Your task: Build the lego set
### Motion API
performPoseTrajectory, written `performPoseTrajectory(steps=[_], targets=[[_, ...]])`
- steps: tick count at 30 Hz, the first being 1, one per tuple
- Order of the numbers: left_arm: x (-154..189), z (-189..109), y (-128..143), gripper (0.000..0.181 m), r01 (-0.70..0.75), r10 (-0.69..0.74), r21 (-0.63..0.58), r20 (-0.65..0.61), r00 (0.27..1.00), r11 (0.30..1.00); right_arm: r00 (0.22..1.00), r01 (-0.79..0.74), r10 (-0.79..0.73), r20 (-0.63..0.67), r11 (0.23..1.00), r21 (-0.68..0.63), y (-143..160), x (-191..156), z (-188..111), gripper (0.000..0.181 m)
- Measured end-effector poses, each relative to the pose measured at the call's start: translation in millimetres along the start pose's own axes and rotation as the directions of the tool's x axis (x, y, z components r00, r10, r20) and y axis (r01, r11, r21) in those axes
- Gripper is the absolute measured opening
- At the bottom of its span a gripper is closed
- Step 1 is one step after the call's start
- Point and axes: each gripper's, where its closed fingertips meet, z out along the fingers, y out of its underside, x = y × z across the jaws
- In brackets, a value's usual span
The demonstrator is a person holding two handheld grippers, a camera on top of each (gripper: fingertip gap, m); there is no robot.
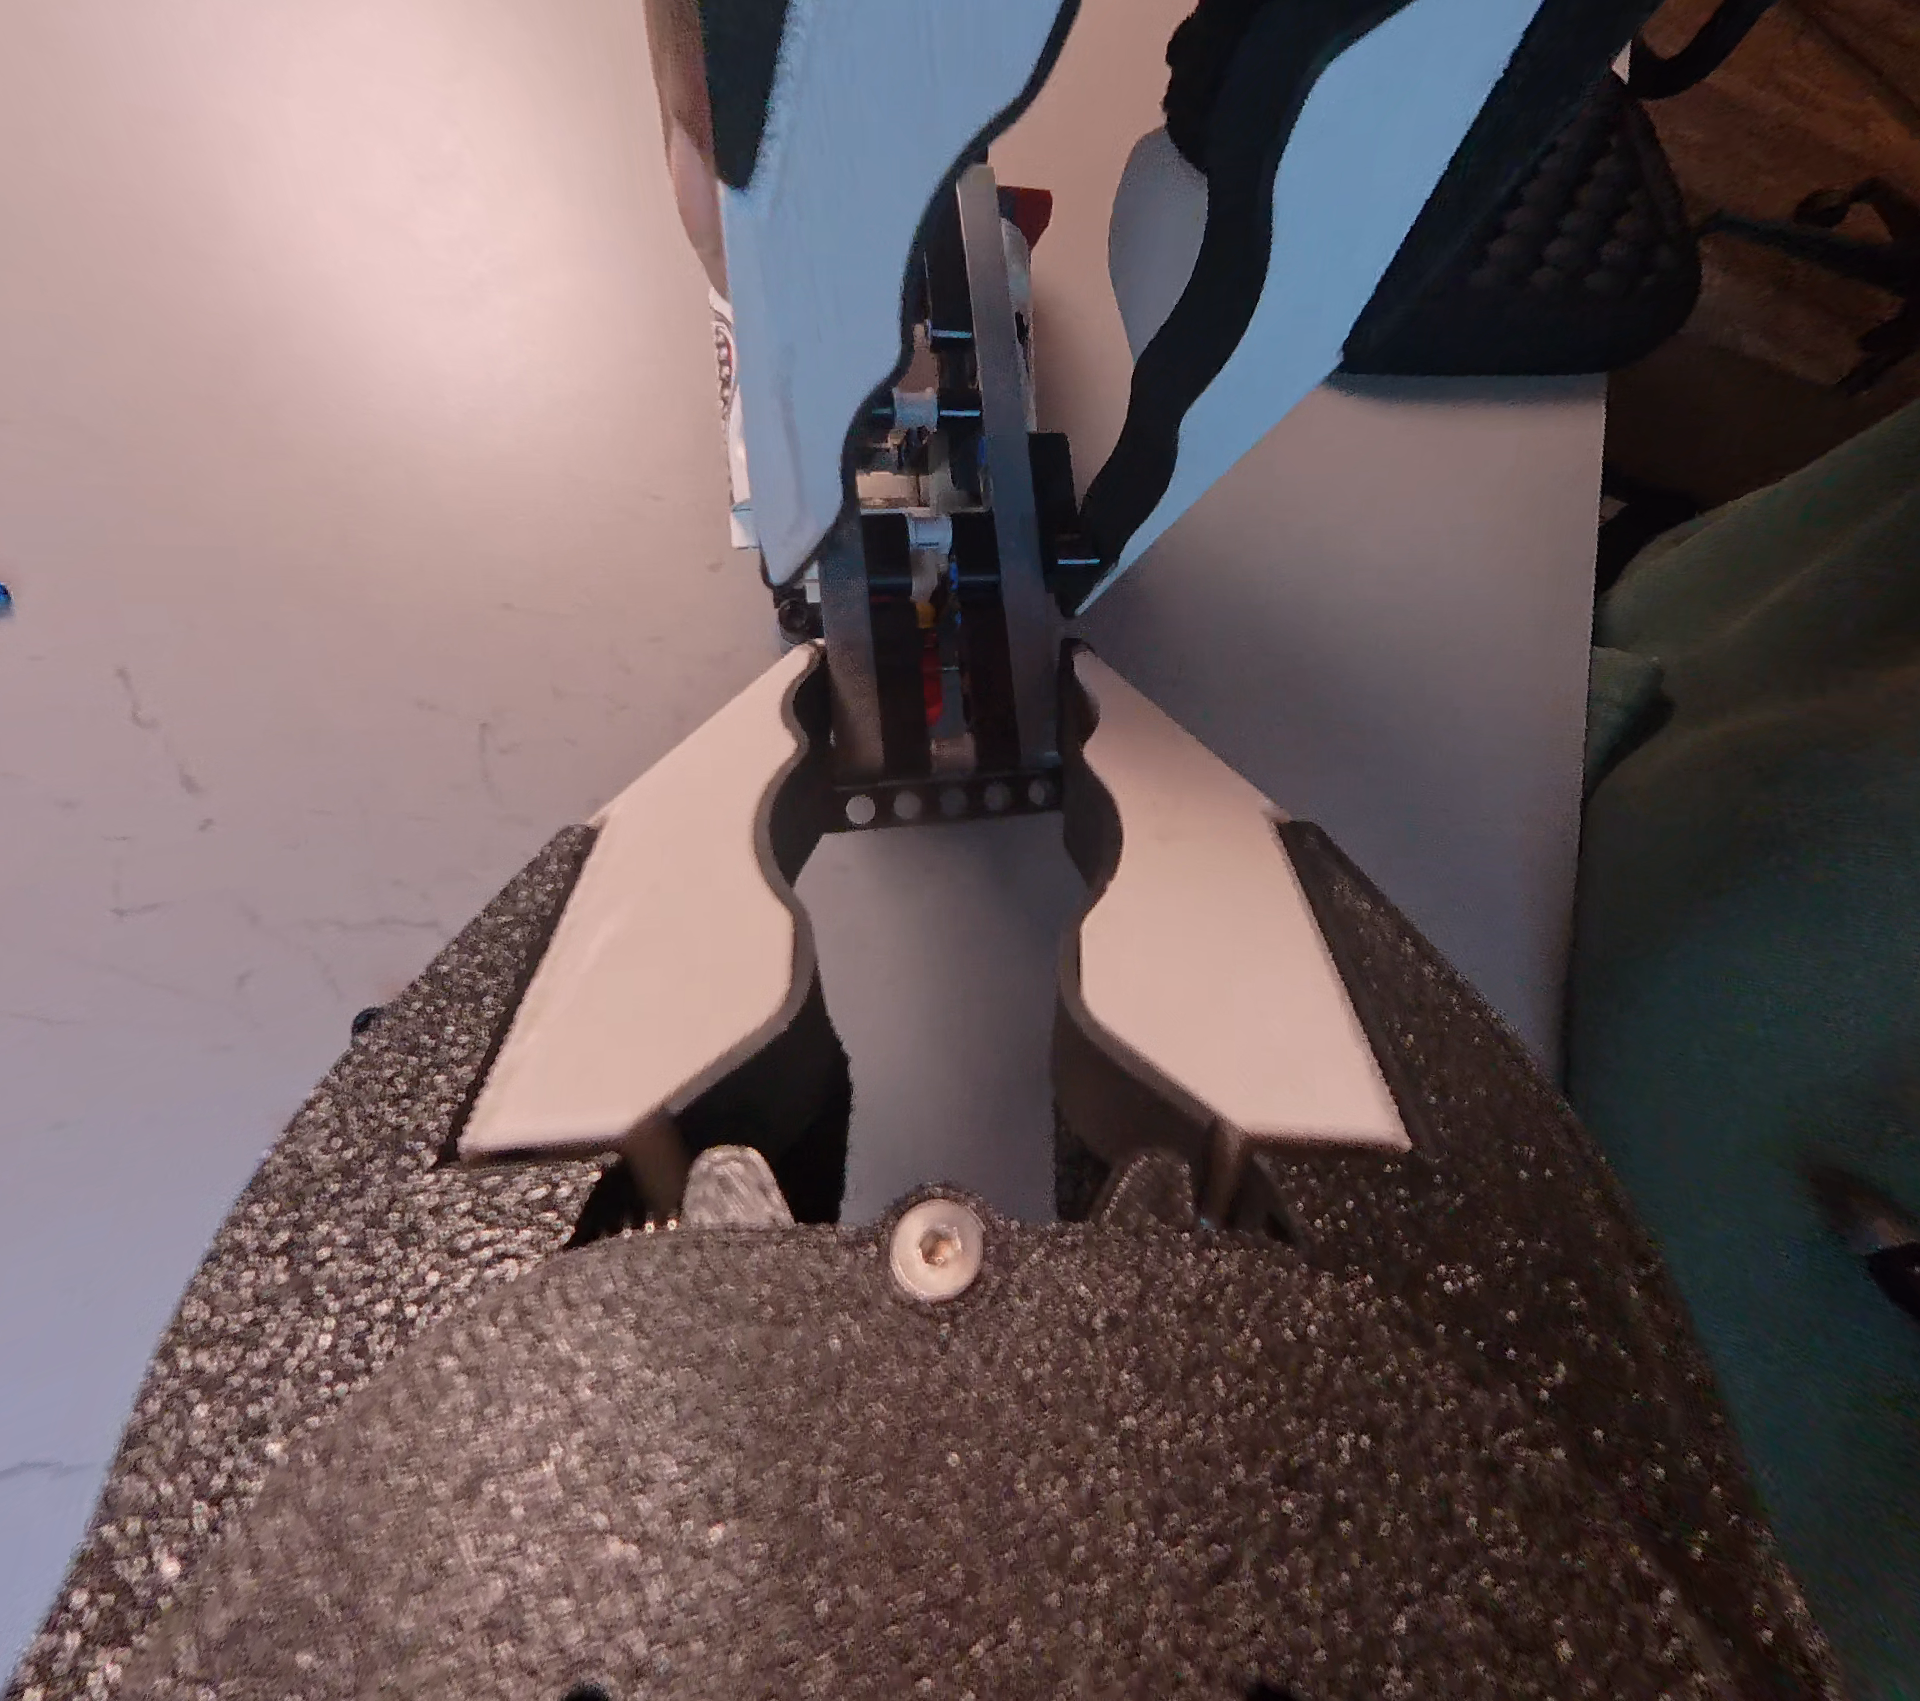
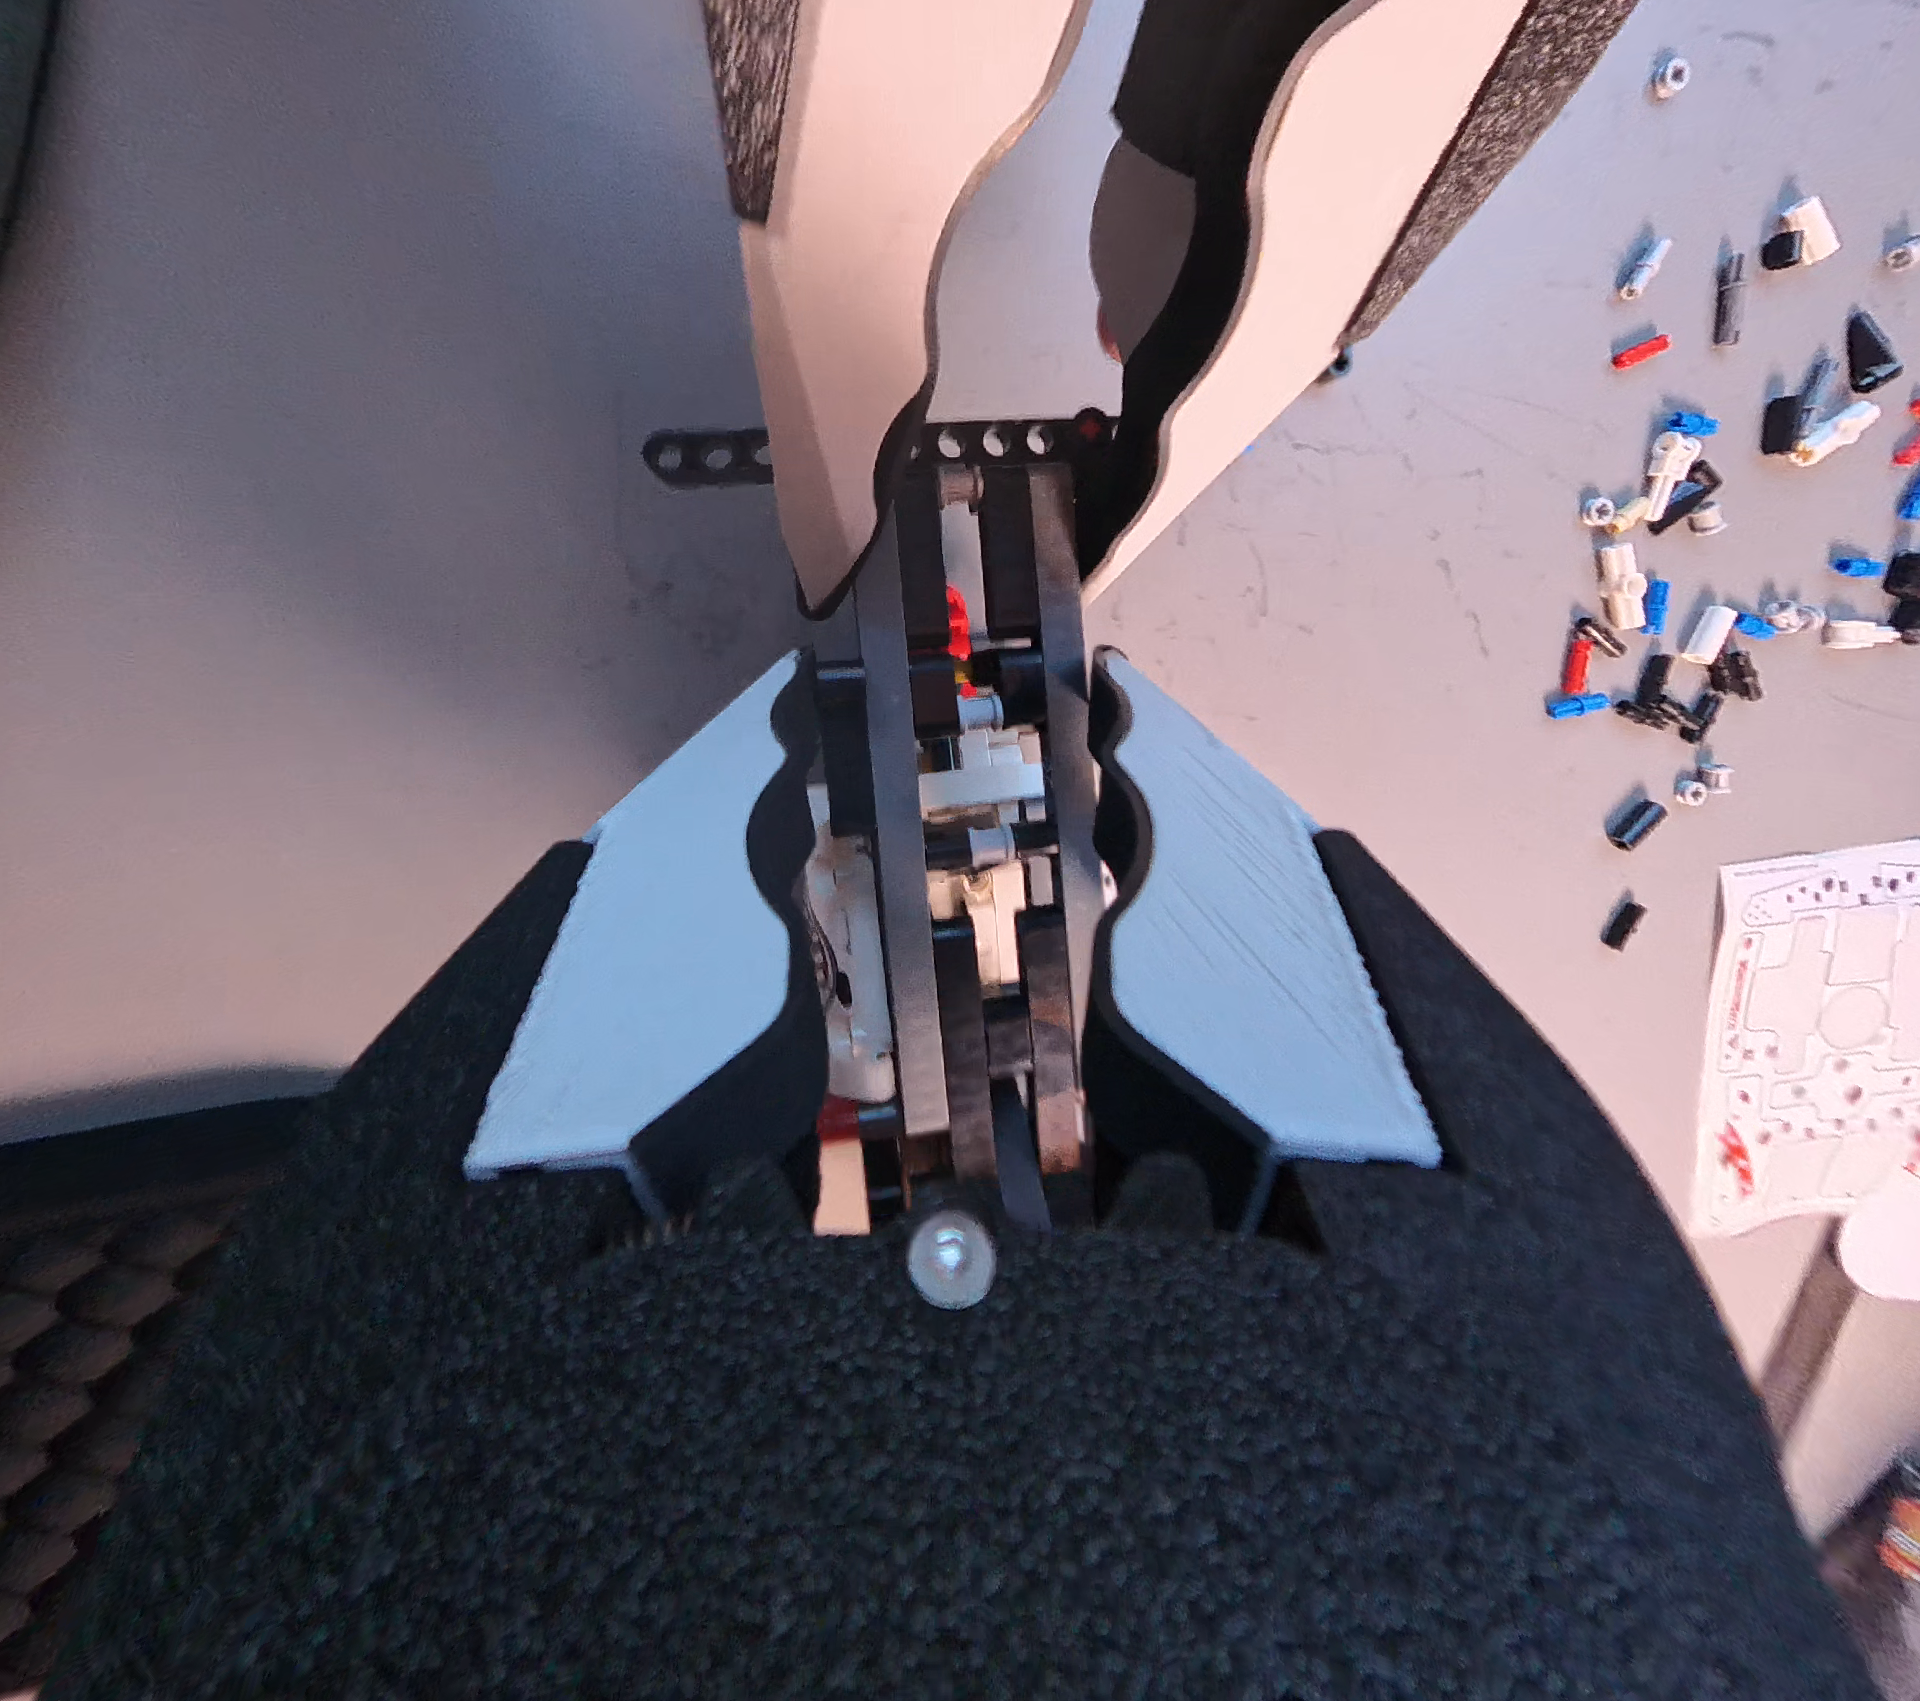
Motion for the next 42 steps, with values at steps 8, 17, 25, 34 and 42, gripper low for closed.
performPoseTrajectory(steps=[8, 17, 25, 34, 42], targets=[[1, -1, 1, 0.043, -0.034, 0.034, 0.006, -0.011, 0.999, 0.999, 0.999, 0.044, -0.042, 0.033, 0.997, -0.058, 9, 0, -1, 0.051], [-33, -20, -5, 0.045, 0.041, -0.026, 0.158, -0.099, 0.995, 0.987, 0.978, -0.068, 0.085, -0.192, 0.993, 0.093, -2, 18, -33, 0.070], [-52, -43, 2, 0.056, 0.087, -0.079, 0.231, -0.044, 0.996, 0.969, 0.786, -0.172, 0.305, -0.537, 0.943, 0.284, 43, 8, -60, 0.060], [-56, -57, 35, 0.054, 0.191, -0.208, 0.236, 0.052, 0.977, 0.953, 0.748, -0.330, 0.479, -0.460, 0.869, 0.370, 101, 16, -49, 0.072], [-62, -45, 58, 0.044, 0.137, -0.151, 0.102, 0.146, 0.978, 0.985, 0.745, -0.357, 0.473, -0.470, 0.878, 0.319, 101, 15, -37, 0.061]])
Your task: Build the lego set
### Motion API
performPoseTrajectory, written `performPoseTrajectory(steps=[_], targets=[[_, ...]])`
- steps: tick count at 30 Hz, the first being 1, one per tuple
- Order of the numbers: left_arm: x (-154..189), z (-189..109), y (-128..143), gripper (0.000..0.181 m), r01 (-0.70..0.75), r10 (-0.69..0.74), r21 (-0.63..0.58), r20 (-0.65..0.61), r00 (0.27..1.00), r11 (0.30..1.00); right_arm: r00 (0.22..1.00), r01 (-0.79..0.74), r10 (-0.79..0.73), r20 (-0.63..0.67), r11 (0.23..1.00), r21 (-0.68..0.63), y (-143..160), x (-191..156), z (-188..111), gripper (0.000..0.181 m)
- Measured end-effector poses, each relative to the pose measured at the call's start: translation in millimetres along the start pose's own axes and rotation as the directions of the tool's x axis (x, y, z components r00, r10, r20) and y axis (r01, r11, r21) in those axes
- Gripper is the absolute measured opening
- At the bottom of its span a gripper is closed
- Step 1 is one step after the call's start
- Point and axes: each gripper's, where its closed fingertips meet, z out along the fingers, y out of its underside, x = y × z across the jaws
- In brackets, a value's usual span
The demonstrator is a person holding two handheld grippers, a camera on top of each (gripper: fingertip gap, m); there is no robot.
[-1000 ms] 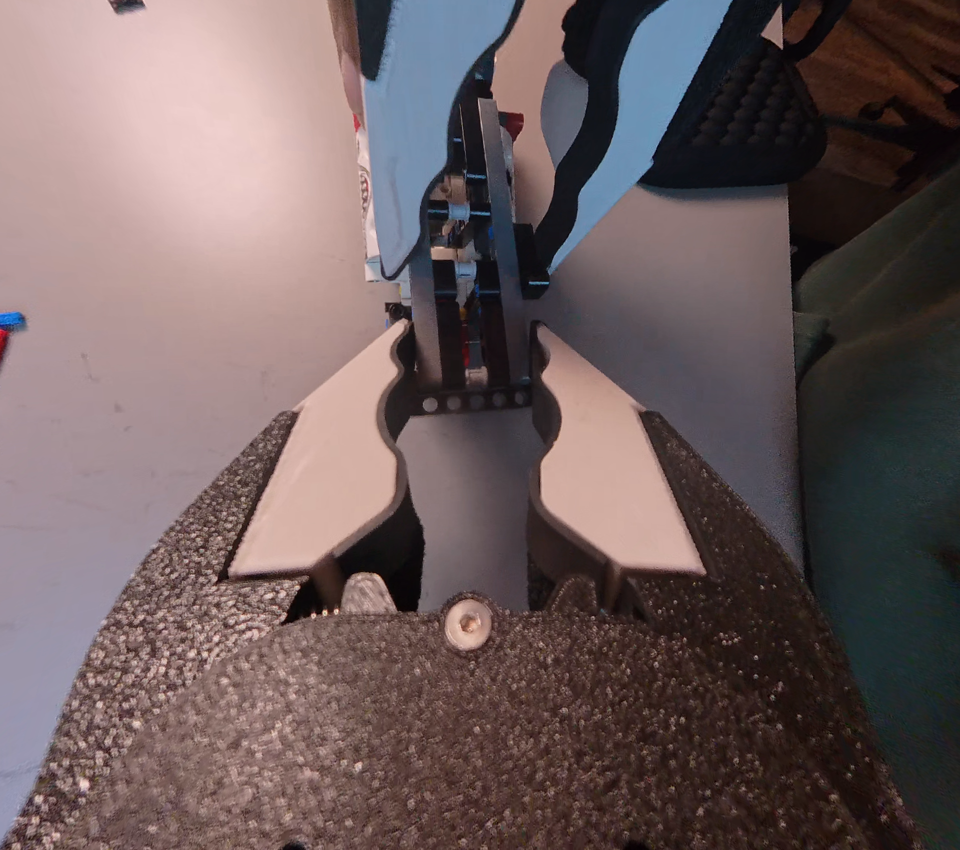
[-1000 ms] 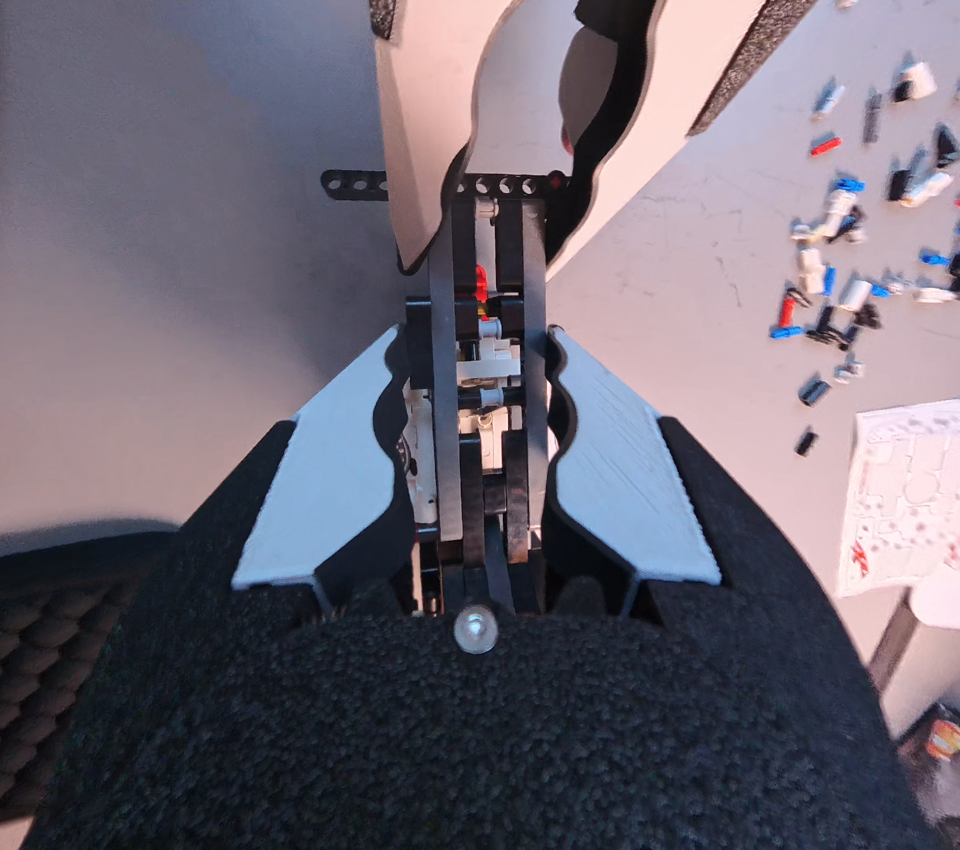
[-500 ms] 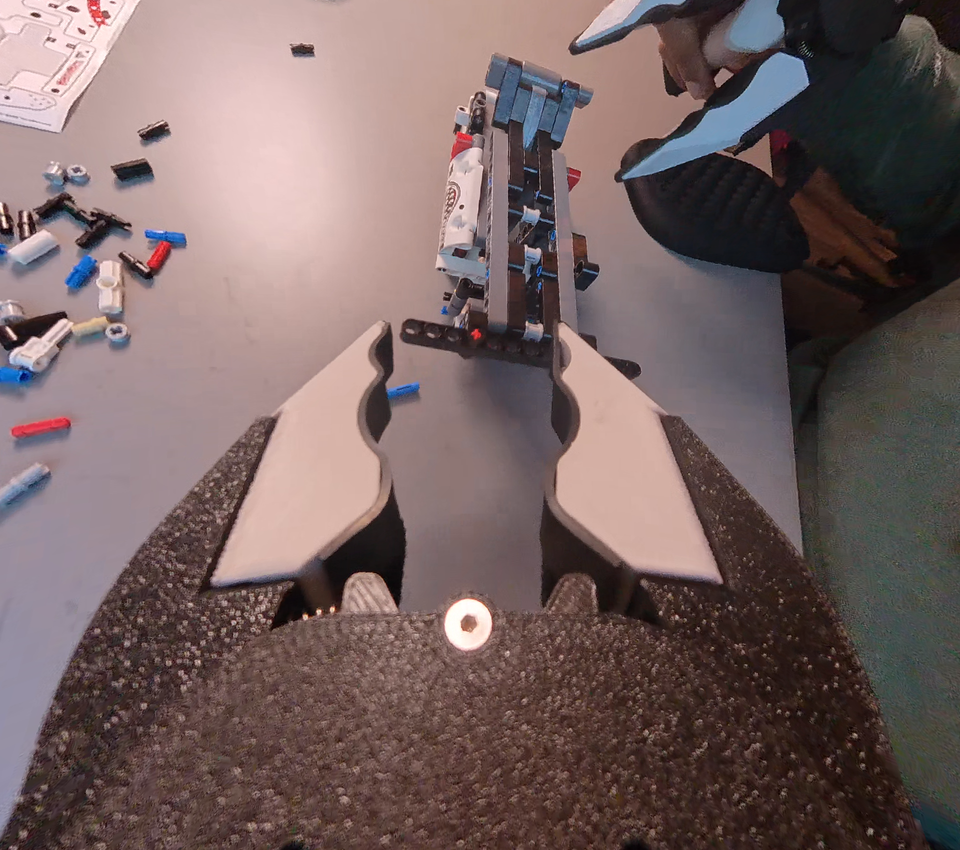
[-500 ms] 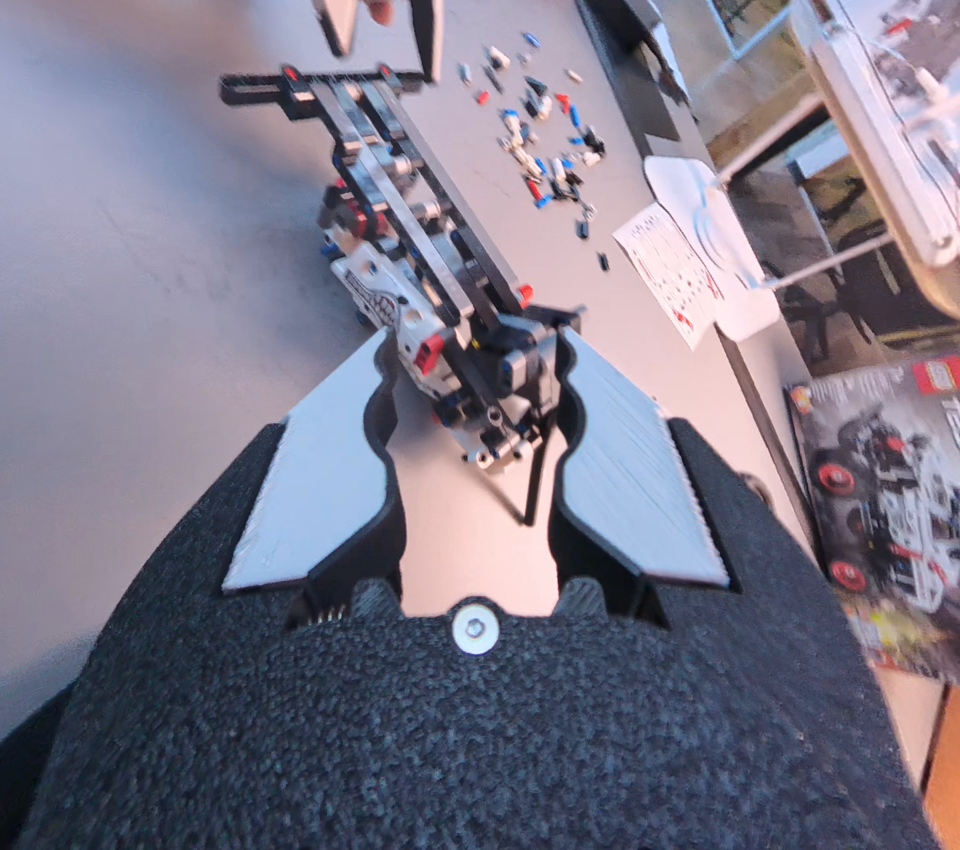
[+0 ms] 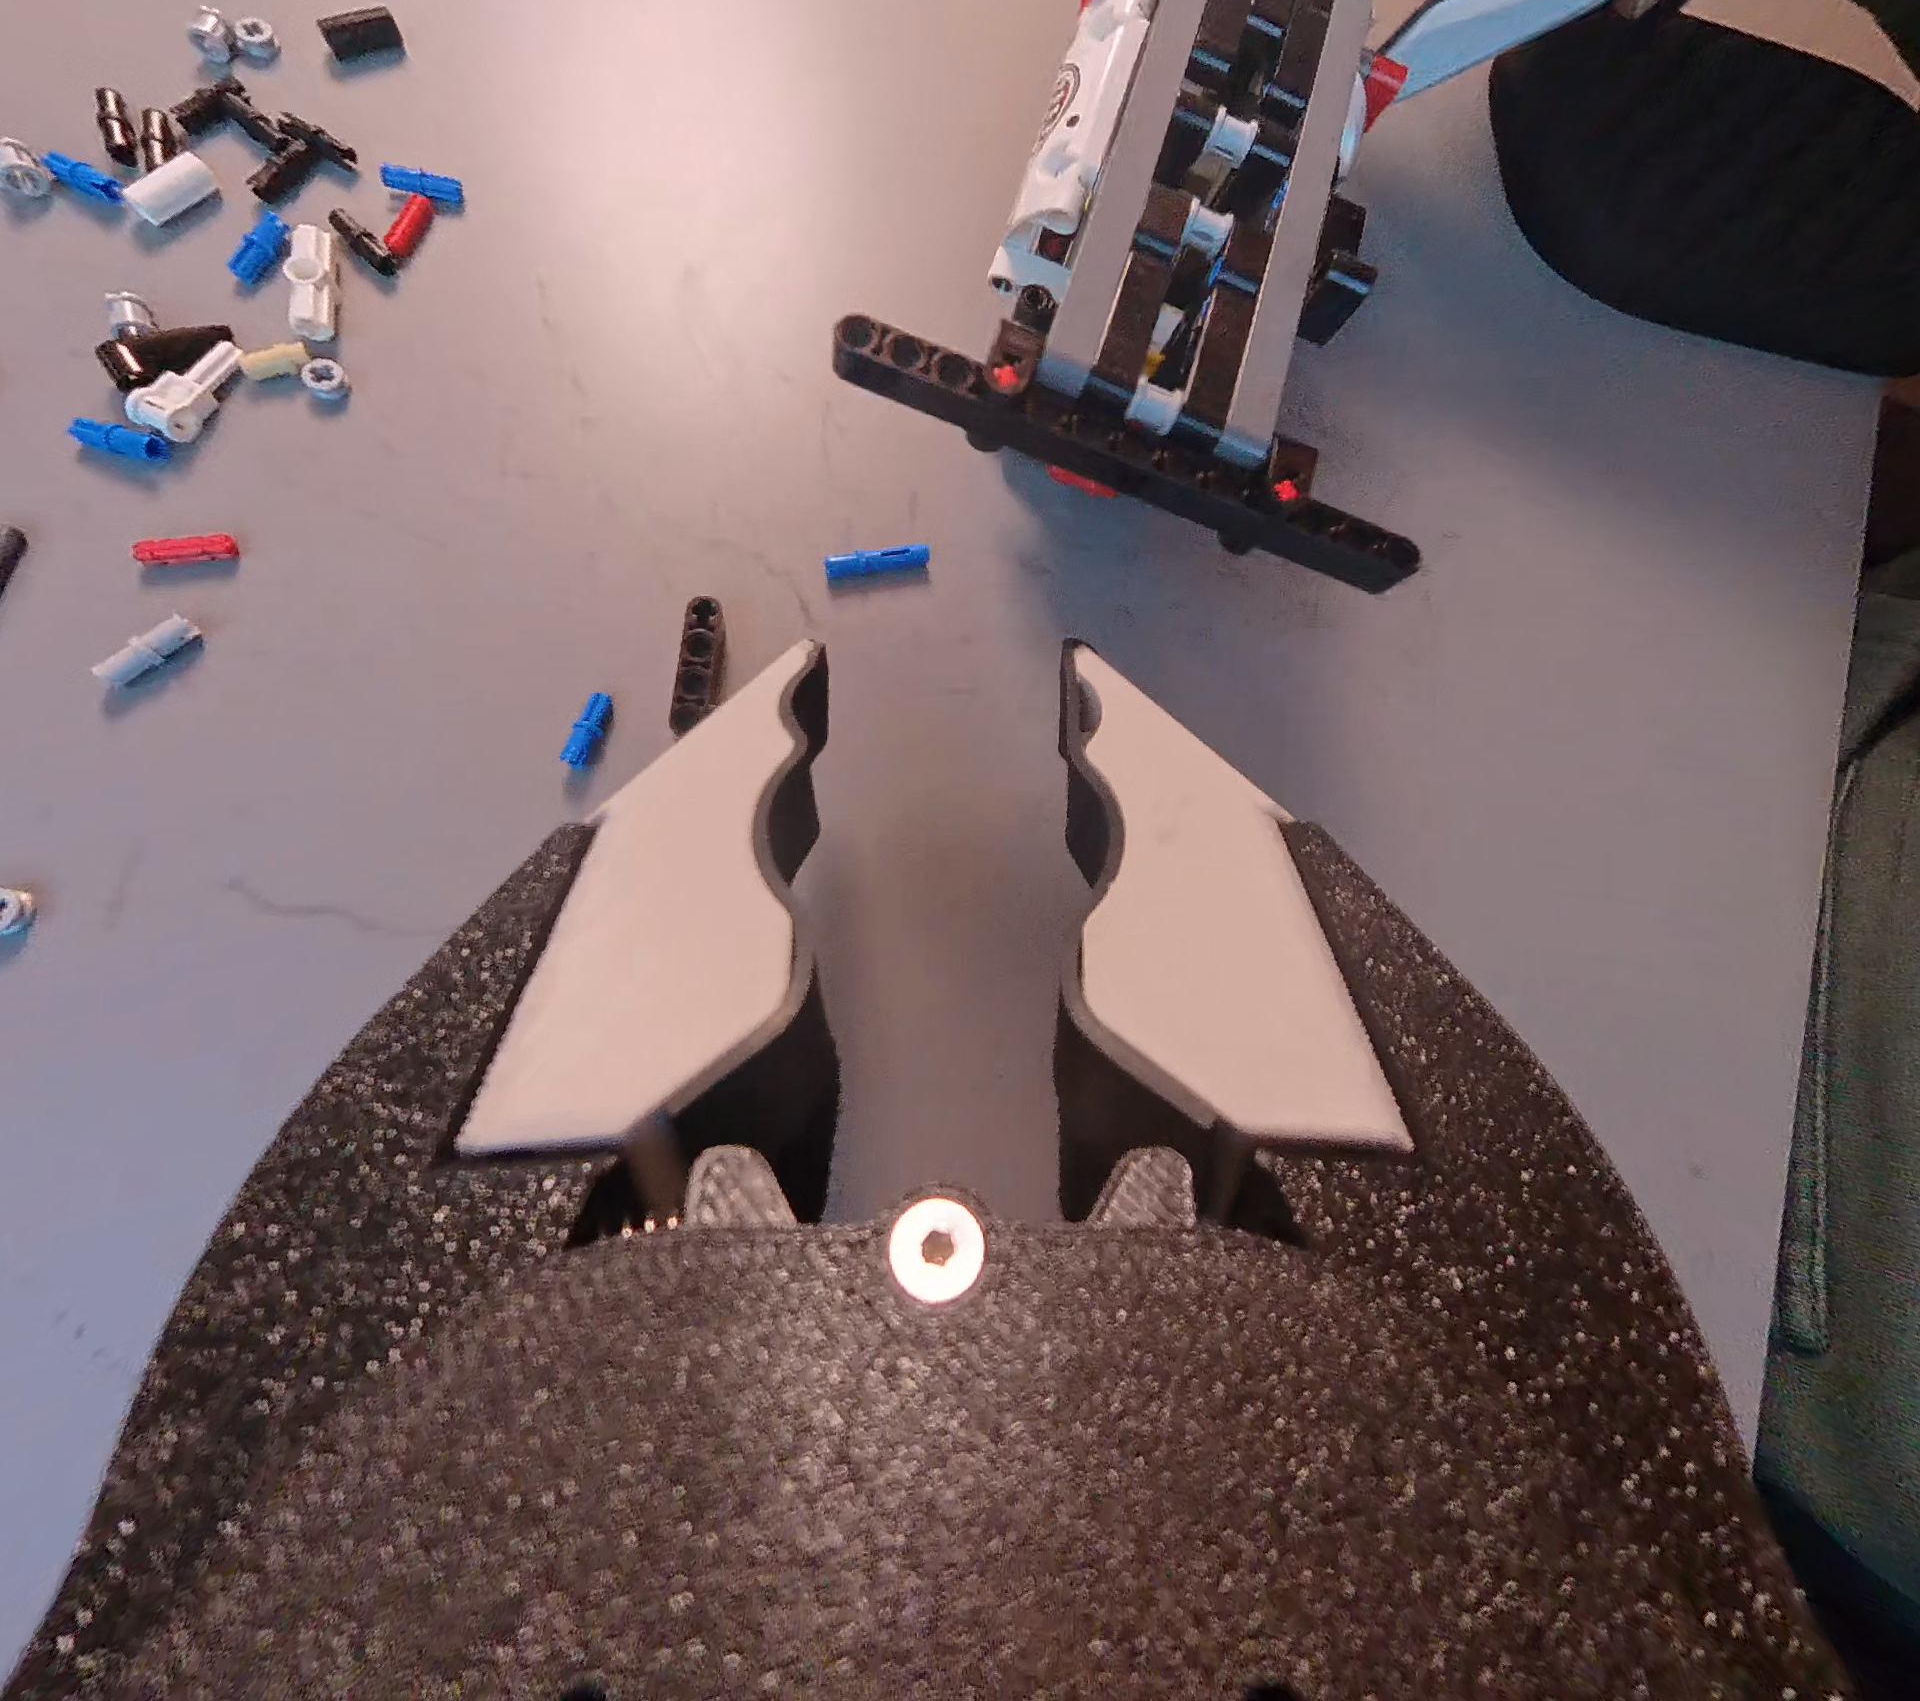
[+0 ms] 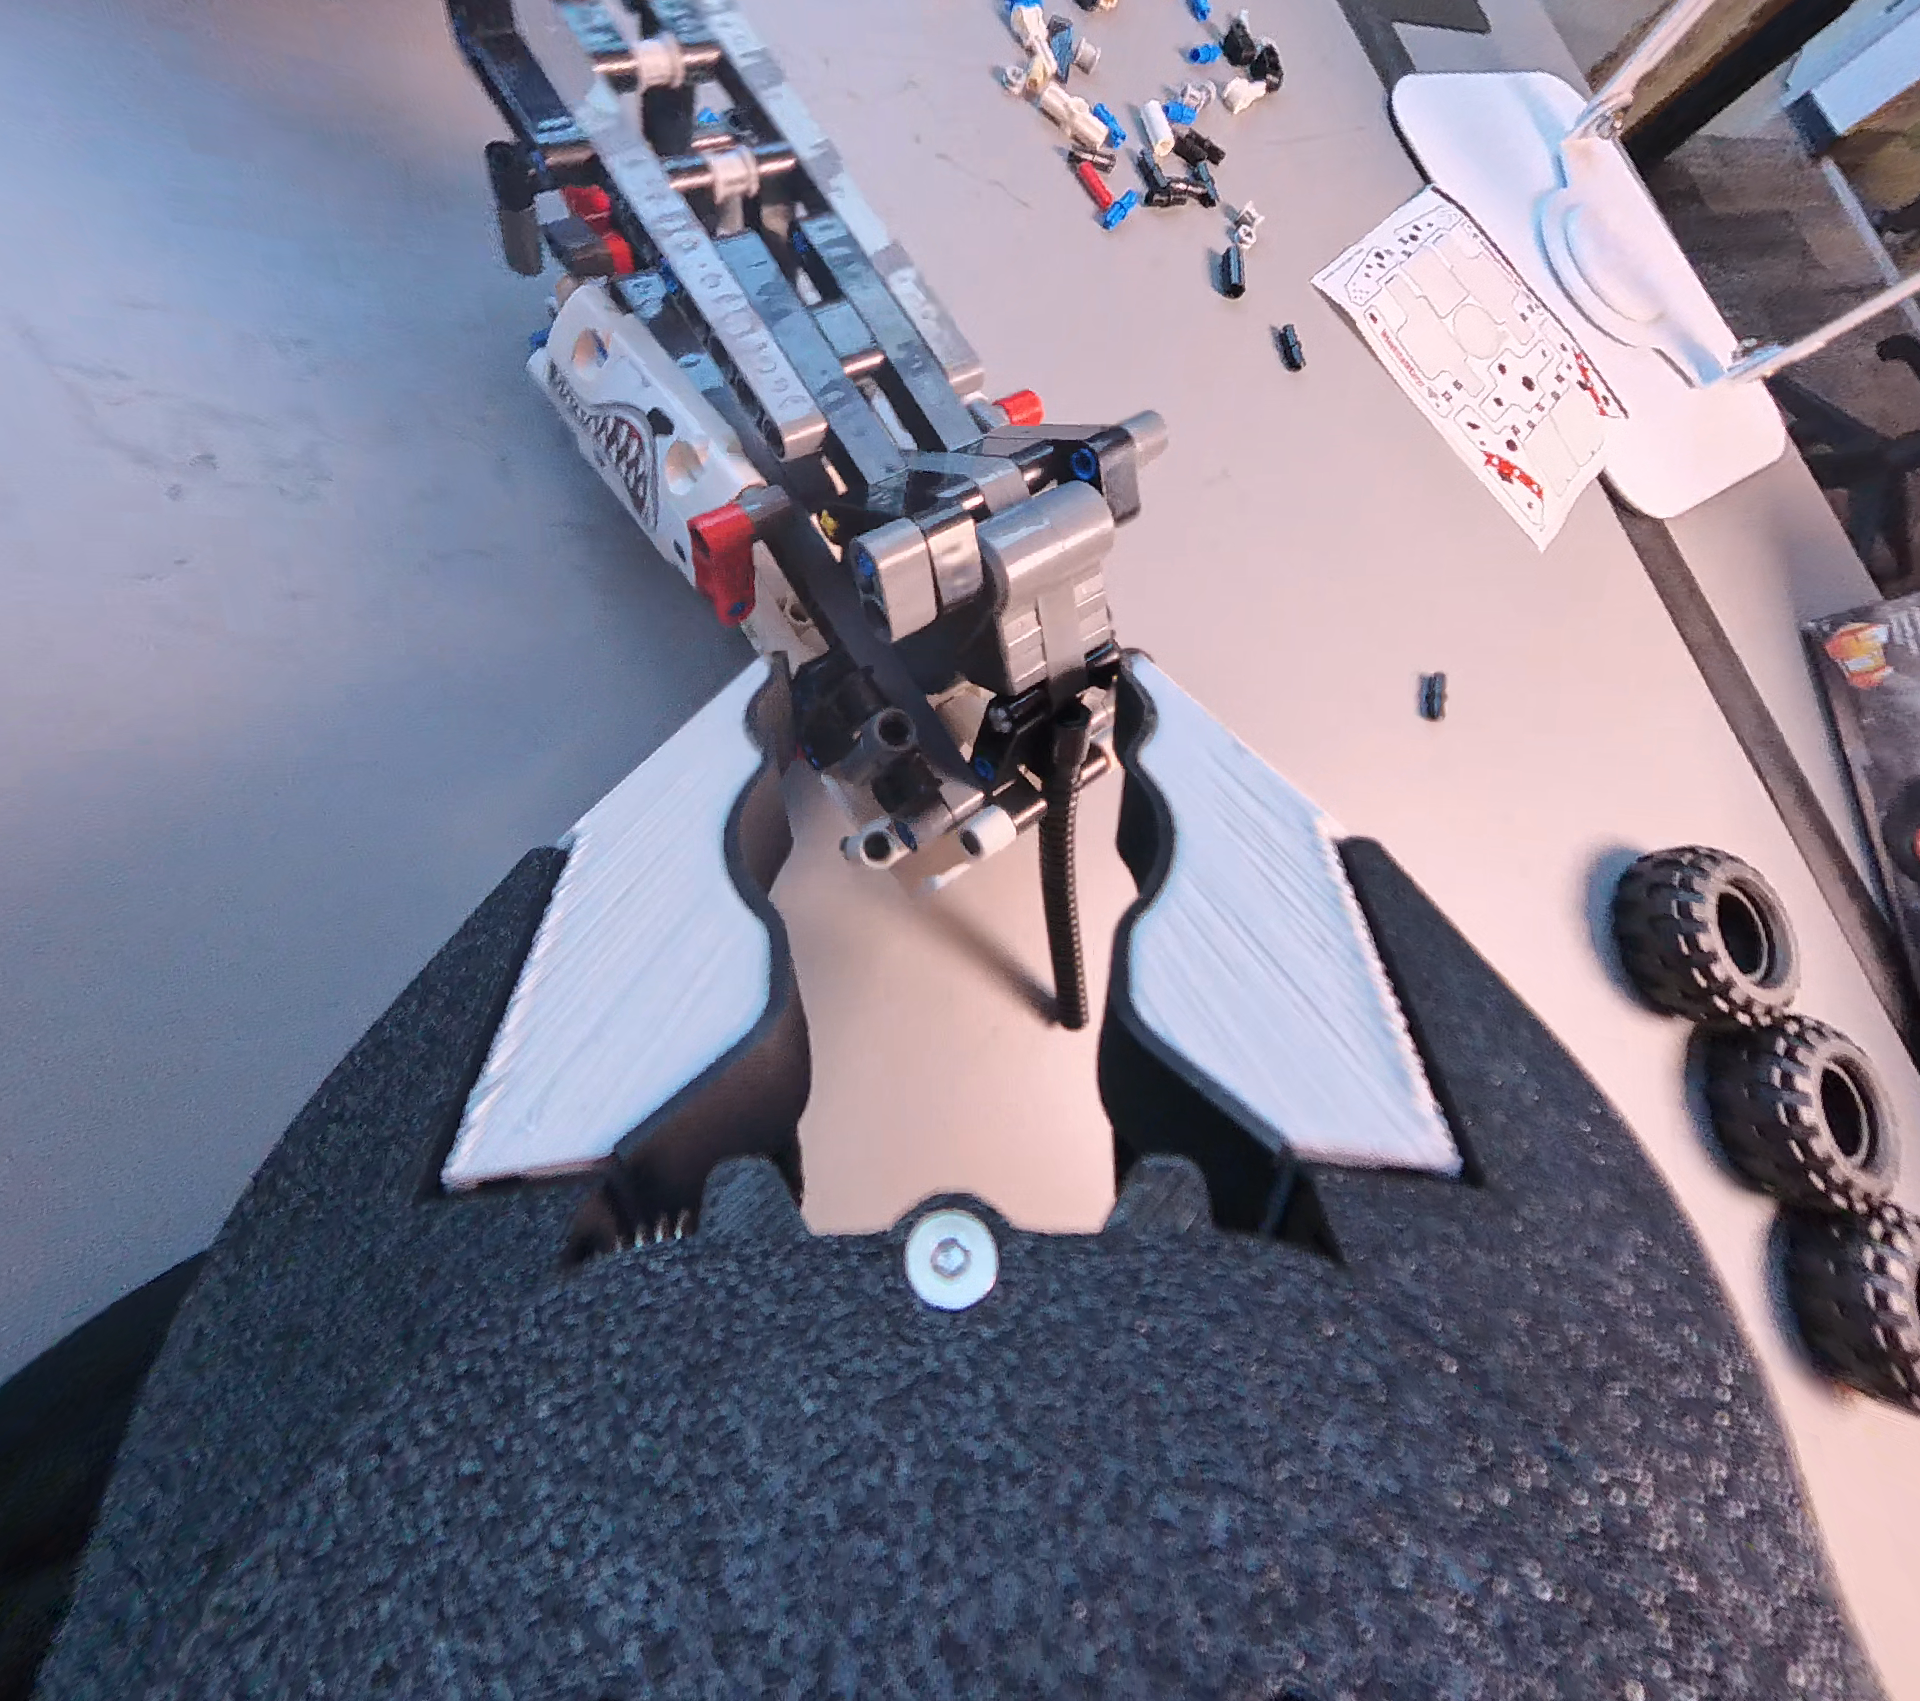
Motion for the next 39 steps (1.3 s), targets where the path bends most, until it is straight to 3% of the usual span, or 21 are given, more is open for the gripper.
performPoseTrajectory(steps=[6, 9, 13, 15, 18, 21, 25, 30, 33, 35, 39], targets=[[-14, -22, -8, 0.041, 0.100, -0.099, 0.123, -0.017, 0.995, 0.987, 0.999, 0.026, -0.026, 0.020, 1.000, -0.011, -5, -51, -28, 0.055], [-21, -22, -10, 0.040, 0.164, -0.159, 0.167, -0.040, 0.986, 0.972, 0.985, -0.002, -0.010, 0.170, 0.998, 0.067, -23, -78, -46, 0.047], [-14, -14, -14, 0.040, 0.175, -0.164, 0.171, -0.076, 0.984, 0.970, 0.955, -0.073, 0.024, 0.295, 0.985, 0.156, -44, -76, -55, 0.035], [-5, -8, -15, 0.040, 0.143, -0.130, 0.163, -0.090, 0.987, 0.976, 0.941, -0.130, 0.063, 0.332, 0.975, 0.182, -51, -69, -54, 0.050], [10, 1, -16, 0.040, 0.108, -0.092, 0.139, -0.117, 0.989, 0.984, 0.850, -0.203, 0.074, 0.522, 0.959, 0.195, -63, -86, -70, 0.050], [28, 11, -22, 0.040, 0.081, -0.058, 0.129, -0.173, 0.983, 0.988, 0.888, -0.169, 0.035, 0.458, 0.952, 0.254, -69, -73, -72, 0.055], [47, 29, -36, 0.041, 0.045, -0.016, 0.123, -0.229, 0.973, 0.991, 0.926, -0.244, 0.173, 0.337, 0.953, 0.180, -50, -41, -49, 0.068], [46, 53, -57, 0.048, 0.023, 0.007, 0.118, -0.254, 0.967, 0.993, 0.940, -0.198, 0.156, 0.303, 0.974, 0.113, -38, -68, -28, 0.071], [35, 59, -72, 0.049, 0.038, 0.002, 0.128, -0.296, 0.955, 0.991, 0.957, -0.156, 0.124, 0.262, 0.982, 0.103, -42, -85, -30, 0.060], [13, 65, -78, 0.048, 0.035, -0.005, 0.122, -0.235, 0.972, 0.992, 0.958, -0.119, 0.084, 0.275, 0.986, 0.115, -48, -104, -30, 0.052], [-12, 46, -93, 0.048, 0.060, -0.028, 0.186, -0.173, 0.984, 0.981, 0.939, -0.015, -0.045, 0.340, 0.985, 0.172, -62, -133, -39, 0.050]])
